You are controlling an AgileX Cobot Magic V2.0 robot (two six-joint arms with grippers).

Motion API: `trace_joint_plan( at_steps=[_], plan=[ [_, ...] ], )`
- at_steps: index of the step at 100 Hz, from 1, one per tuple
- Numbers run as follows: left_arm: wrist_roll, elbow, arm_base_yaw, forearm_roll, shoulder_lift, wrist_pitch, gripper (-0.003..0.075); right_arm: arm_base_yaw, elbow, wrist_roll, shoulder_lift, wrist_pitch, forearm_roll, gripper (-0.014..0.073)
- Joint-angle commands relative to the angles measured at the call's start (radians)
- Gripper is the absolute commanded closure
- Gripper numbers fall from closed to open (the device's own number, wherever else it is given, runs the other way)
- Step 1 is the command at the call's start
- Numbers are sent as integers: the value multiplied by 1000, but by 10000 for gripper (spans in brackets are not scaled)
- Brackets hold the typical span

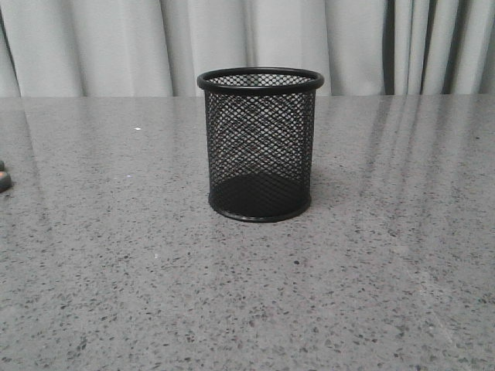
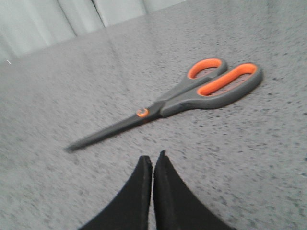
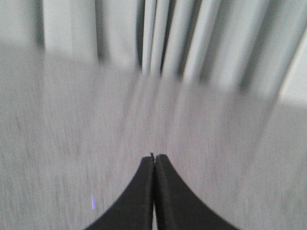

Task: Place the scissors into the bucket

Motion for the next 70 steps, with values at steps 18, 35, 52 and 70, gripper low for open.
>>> trace_joint_plan(
  at_steps=[18, 35, 52, 70],
  plan=[
    [-6, 45, -8, 51, -28, -285, 740, -6, 12, 104, -21, -274, 259, 645],
    [-35, 45, -8, -50, -28, -455, 740, -6, 11, 104, -20, -191, 343, 645],
    [-190, 45, -8, -472, -28, -640, 740, -6, 0, 104, -11, -206, 375, 645],
    [-252, 38, -8, -891, -28, -612, 740, -4, -85, 106, -11, -140, 406, 645]
  ],
)
